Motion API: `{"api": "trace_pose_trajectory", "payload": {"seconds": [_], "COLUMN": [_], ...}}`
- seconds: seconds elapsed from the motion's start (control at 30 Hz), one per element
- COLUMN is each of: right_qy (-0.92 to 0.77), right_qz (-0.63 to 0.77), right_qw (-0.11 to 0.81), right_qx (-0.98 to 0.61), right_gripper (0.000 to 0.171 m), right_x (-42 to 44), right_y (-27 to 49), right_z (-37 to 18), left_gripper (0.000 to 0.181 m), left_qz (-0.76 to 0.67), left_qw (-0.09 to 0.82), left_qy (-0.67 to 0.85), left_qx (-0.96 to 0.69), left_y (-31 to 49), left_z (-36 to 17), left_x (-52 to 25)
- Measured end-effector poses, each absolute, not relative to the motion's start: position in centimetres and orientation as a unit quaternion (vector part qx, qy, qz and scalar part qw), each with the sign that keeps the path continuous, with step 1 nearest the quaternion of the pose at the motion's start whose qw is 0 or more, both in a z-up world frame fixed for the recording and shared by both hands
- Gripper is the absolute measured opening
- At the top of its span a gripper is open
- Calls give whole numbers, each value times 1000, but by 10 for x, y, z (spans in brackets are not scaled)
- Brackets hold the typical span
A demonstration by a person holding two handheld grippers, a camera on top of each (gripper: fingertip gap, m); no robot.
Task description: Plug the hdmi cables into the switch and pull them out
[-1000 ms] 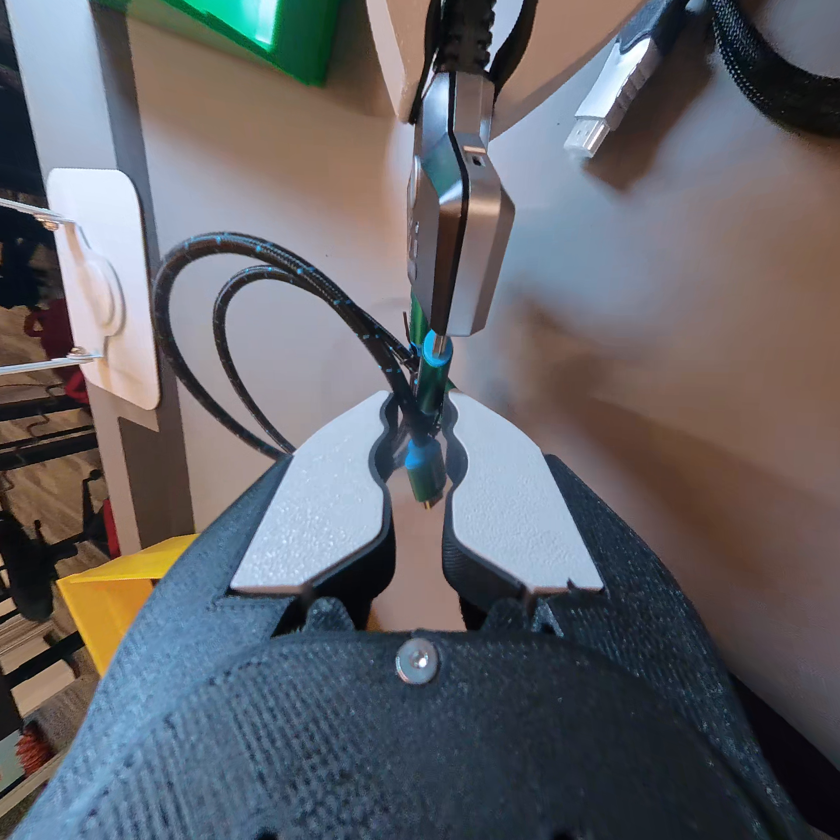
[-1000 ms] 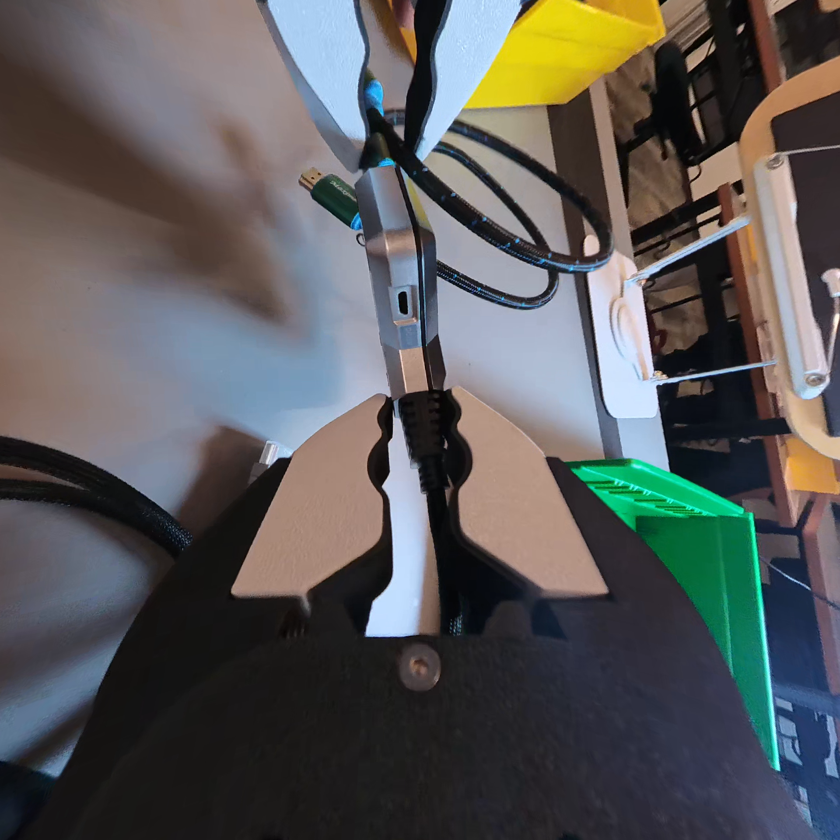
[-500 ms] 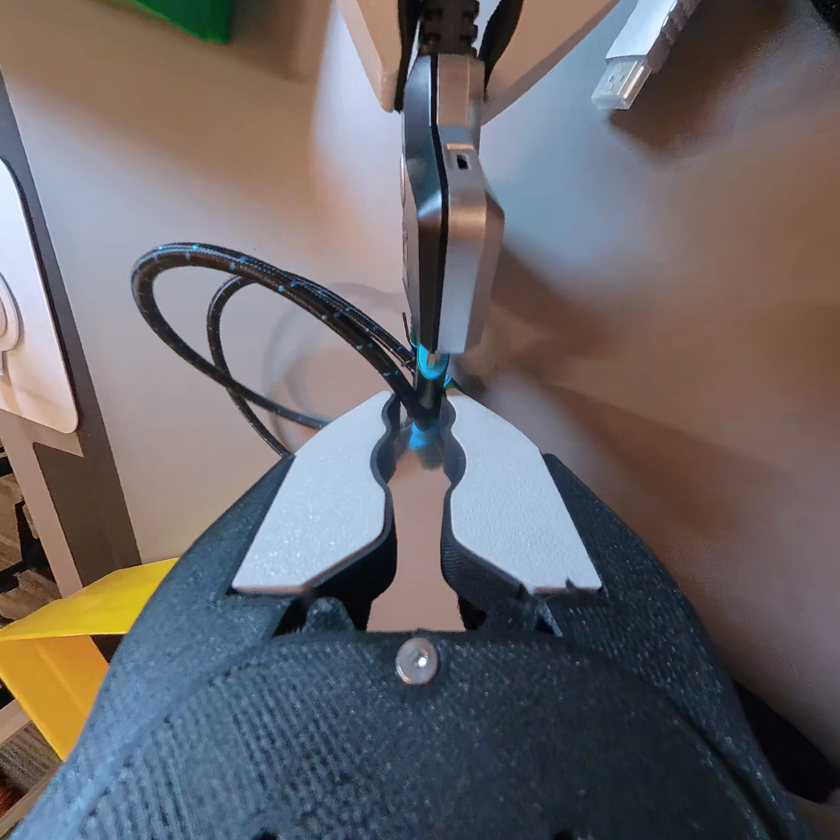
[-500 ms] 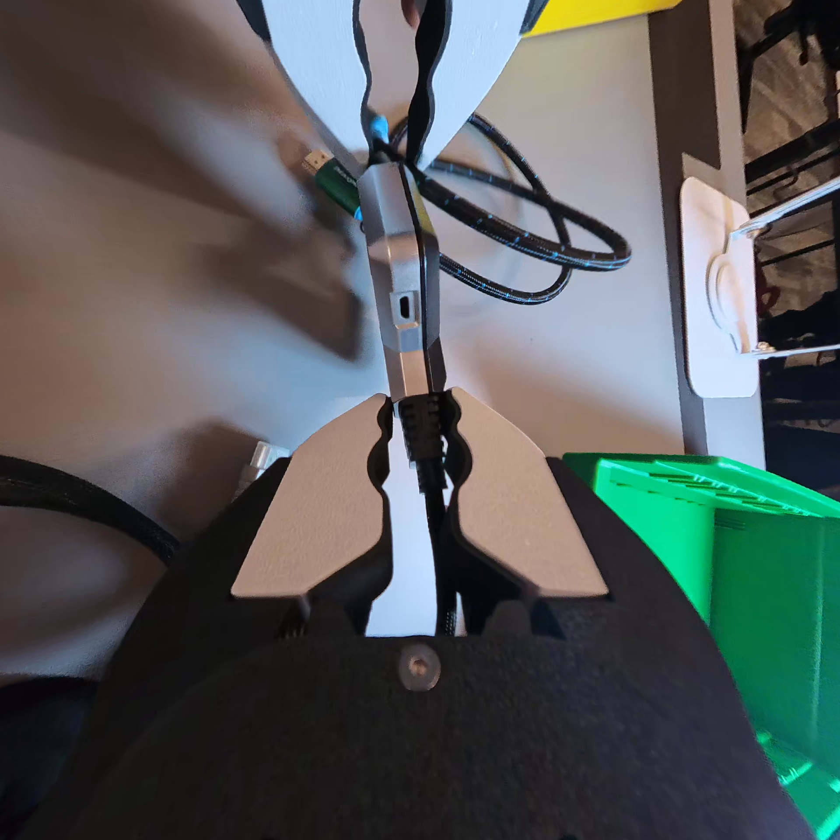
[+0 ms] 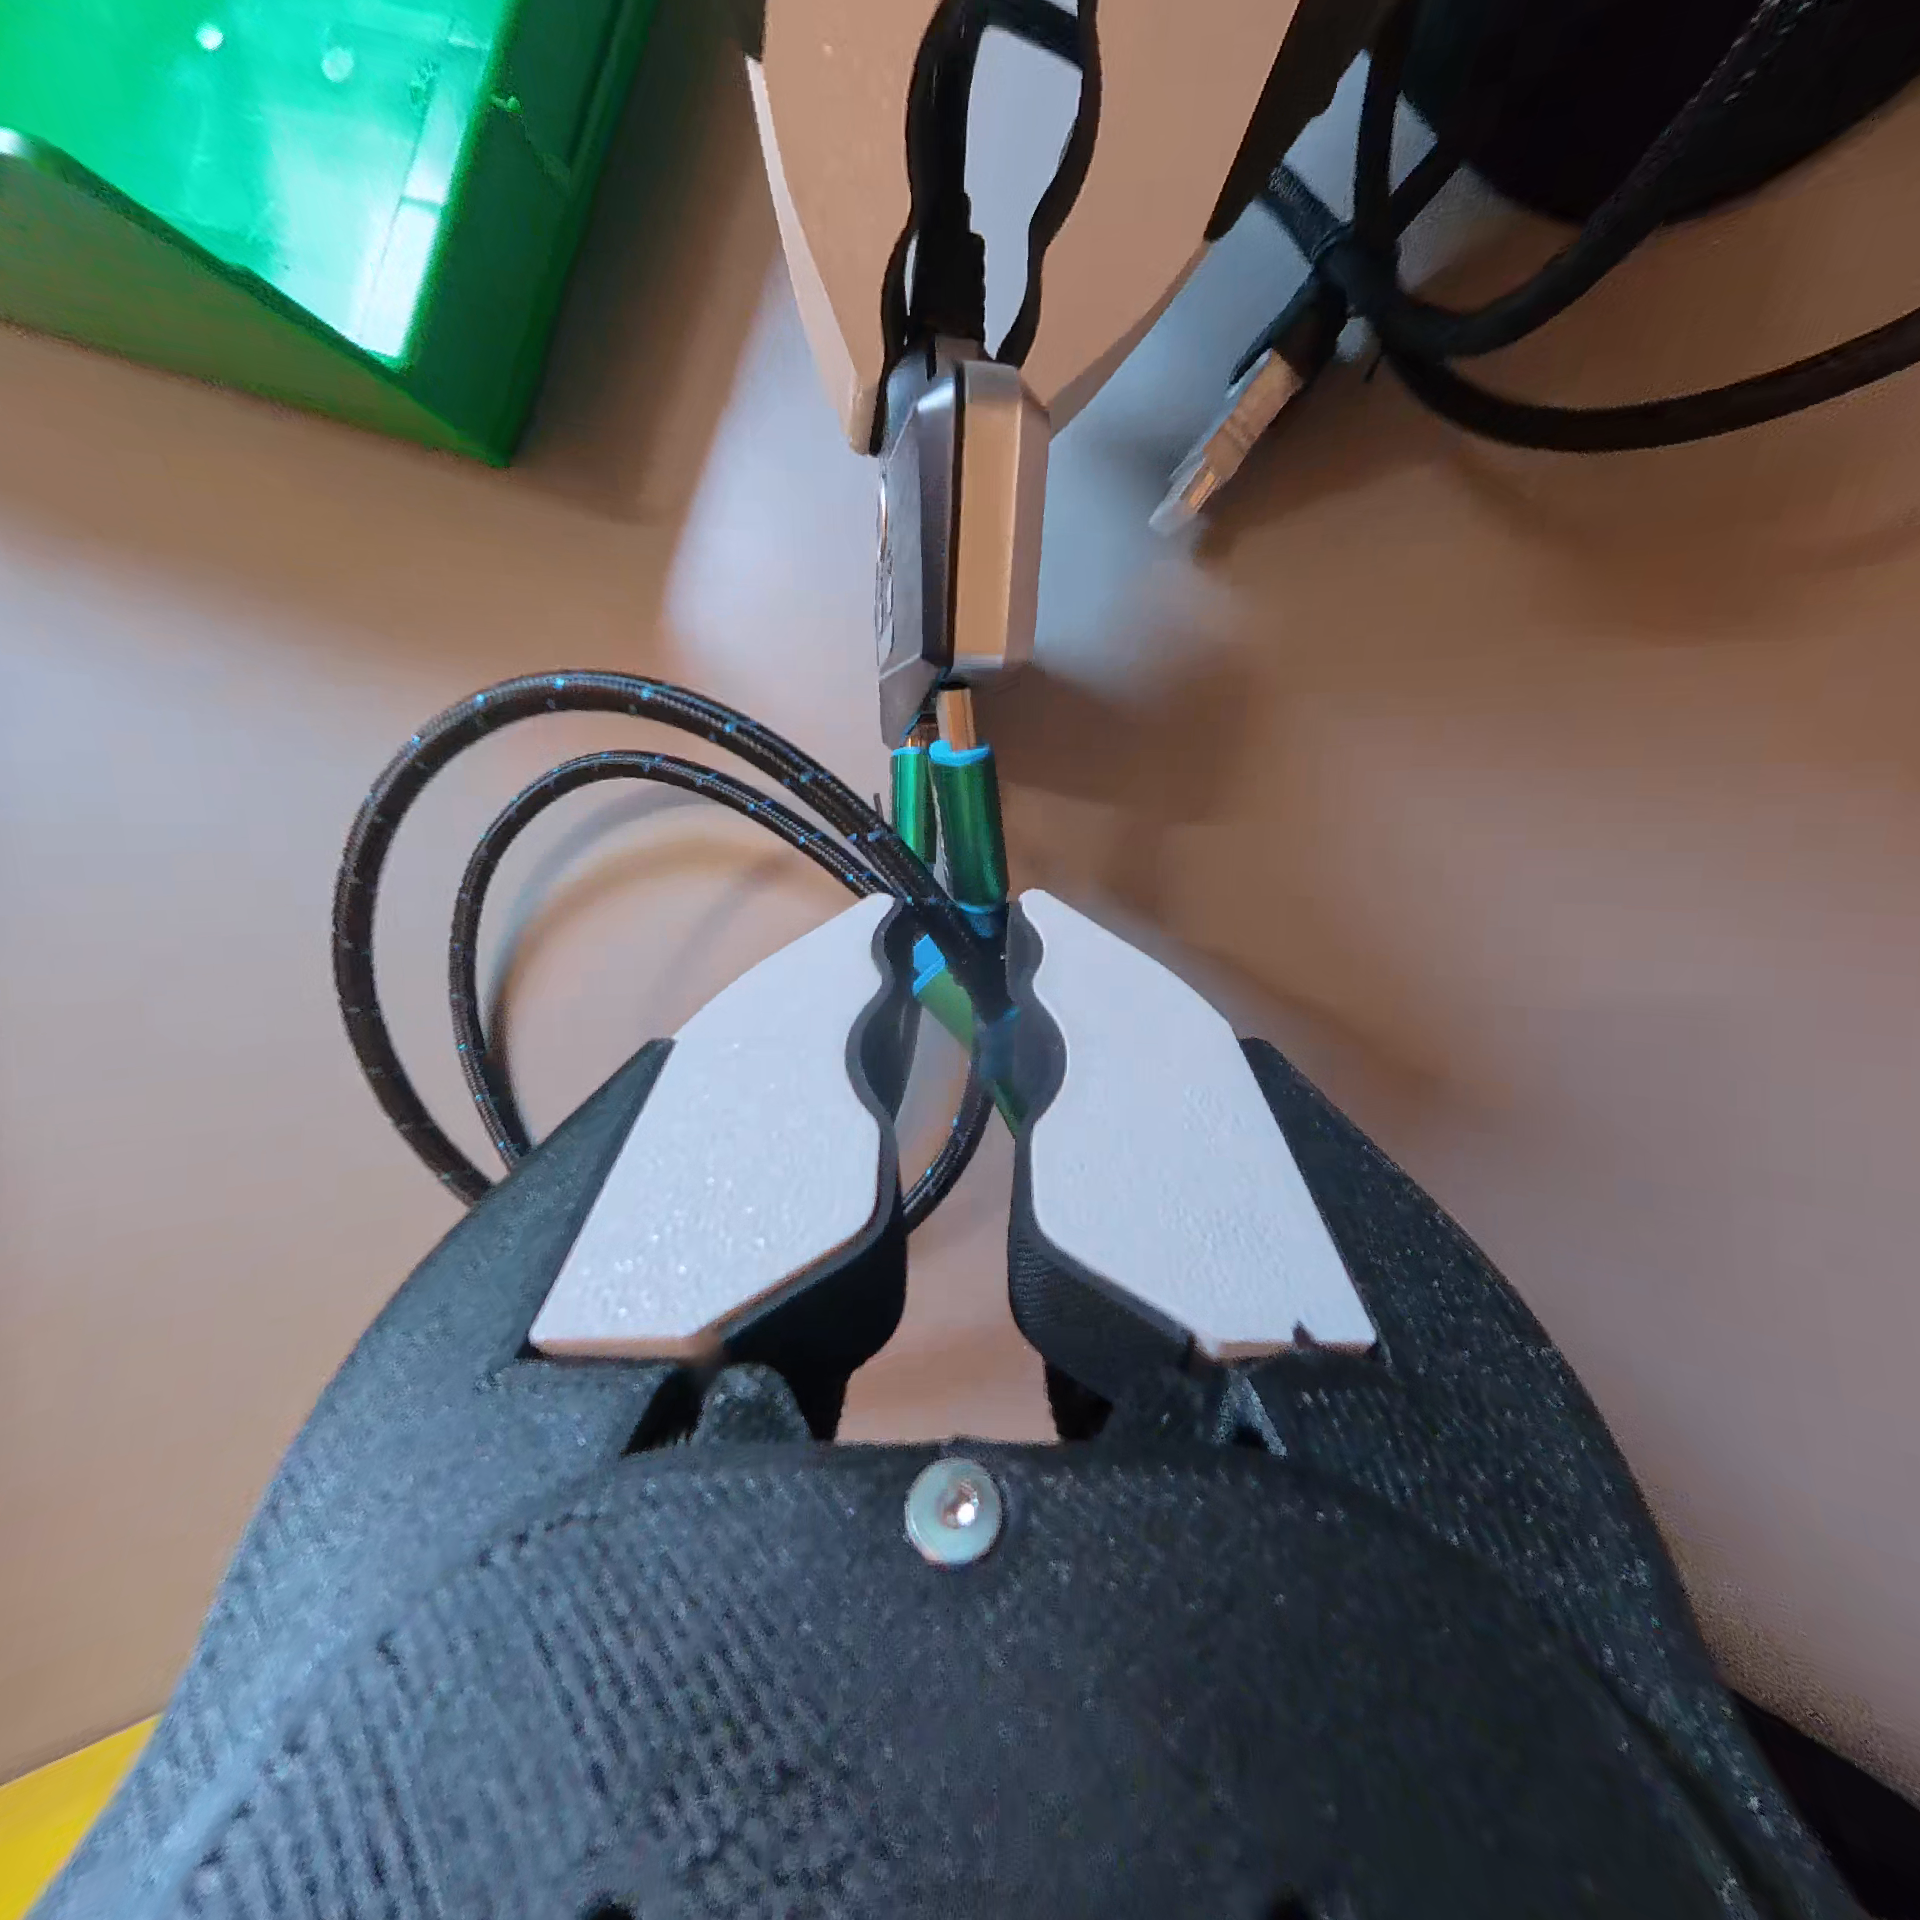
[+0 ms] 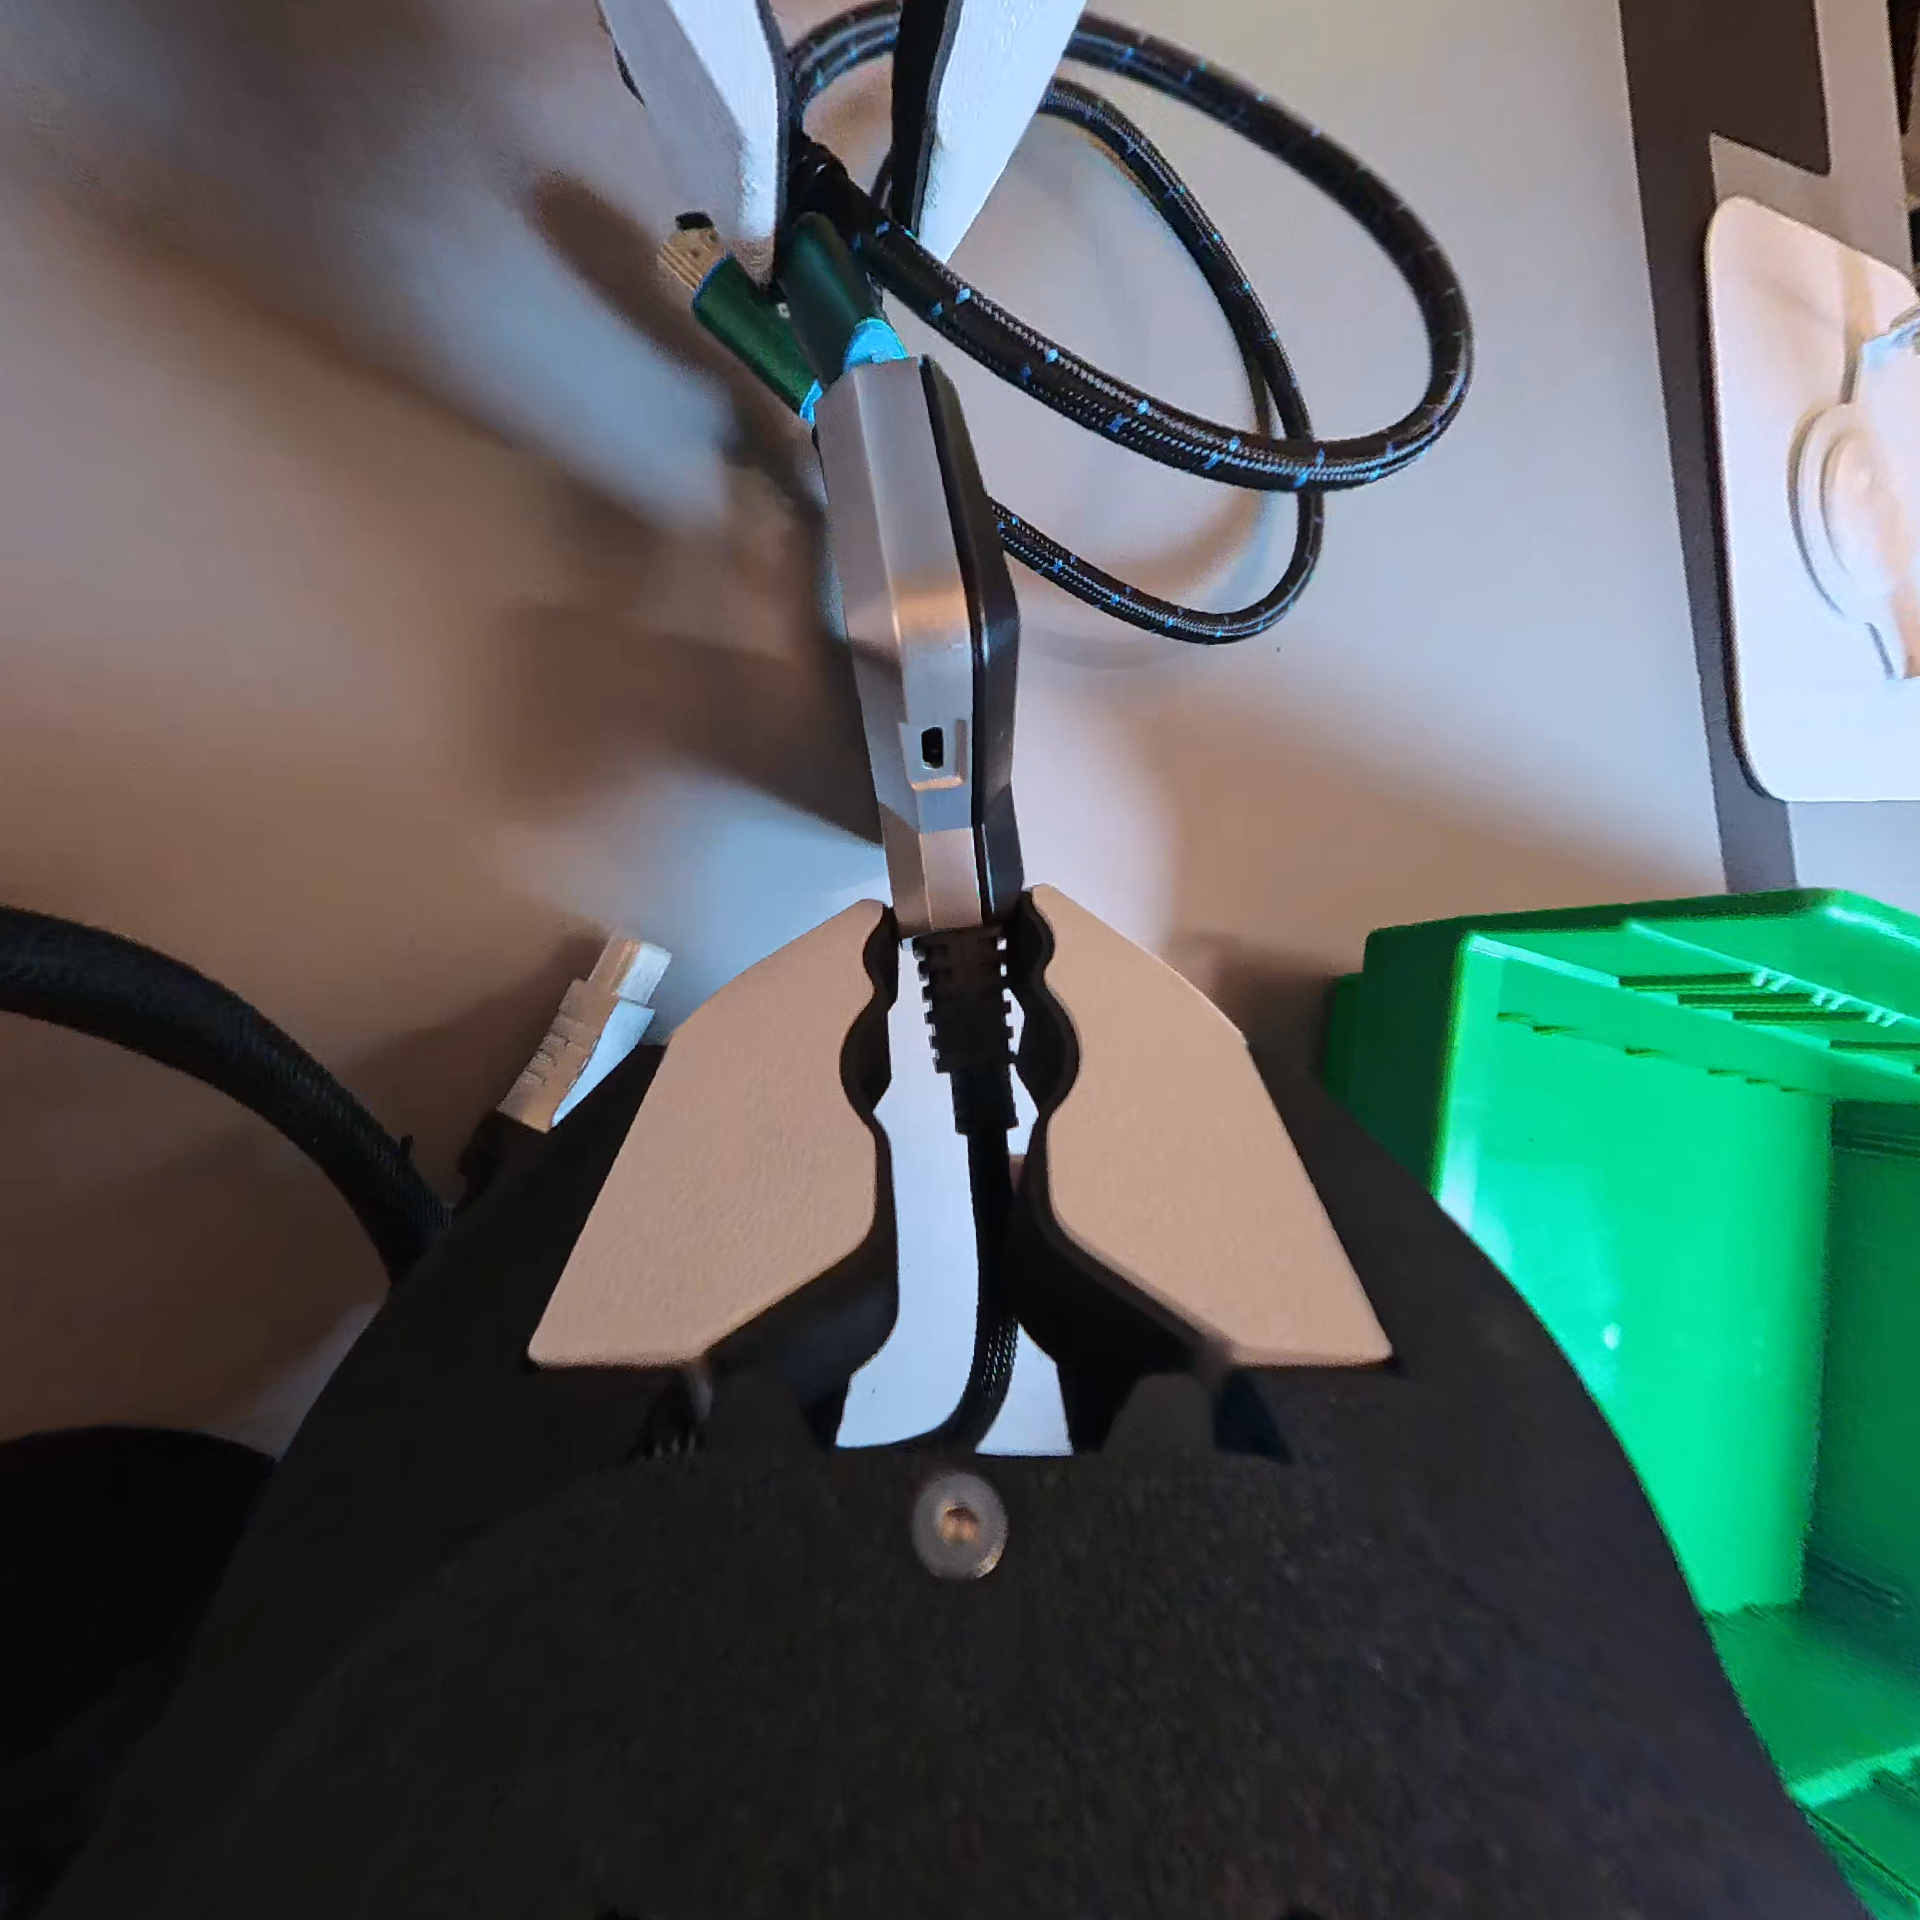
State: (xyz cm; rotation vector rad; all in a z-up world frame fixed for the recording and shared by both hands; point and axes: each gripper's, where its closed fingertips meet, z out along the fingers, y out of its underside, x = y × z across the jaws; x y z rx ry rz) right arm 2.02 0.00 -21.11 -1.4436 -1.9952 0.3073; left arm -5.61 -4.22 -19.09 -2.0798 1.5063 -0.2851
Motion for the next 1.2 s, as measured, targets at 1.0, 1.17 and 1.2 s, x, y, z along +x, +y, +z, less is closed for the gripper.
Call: {"api": "trace_pose_trajectory", "payload": {"seconds": [1.0,1.17,1.2], "right_qy": [-788,-782,-782], "right_qz": [119,132,136], "right_qw": [329,328,330], "right_qx": [-507,-513,-511], "right_gripper": [21,21,21], "right_x": [-8,-3,-2], "right_y": [-18,-14,-14], "right_z": [-191,-191,-191], "left_gripper": [13,12,11], "left_qz": [-62,-111,-113], "left_qw": [239,269,273], "left_qy": [563,556,552], "left_qx": [-789,-779,-779], "left_y": [-49,-49,-48], "left_z": [-189,-180,-178], "left_x": [-65,-57,-56]}}
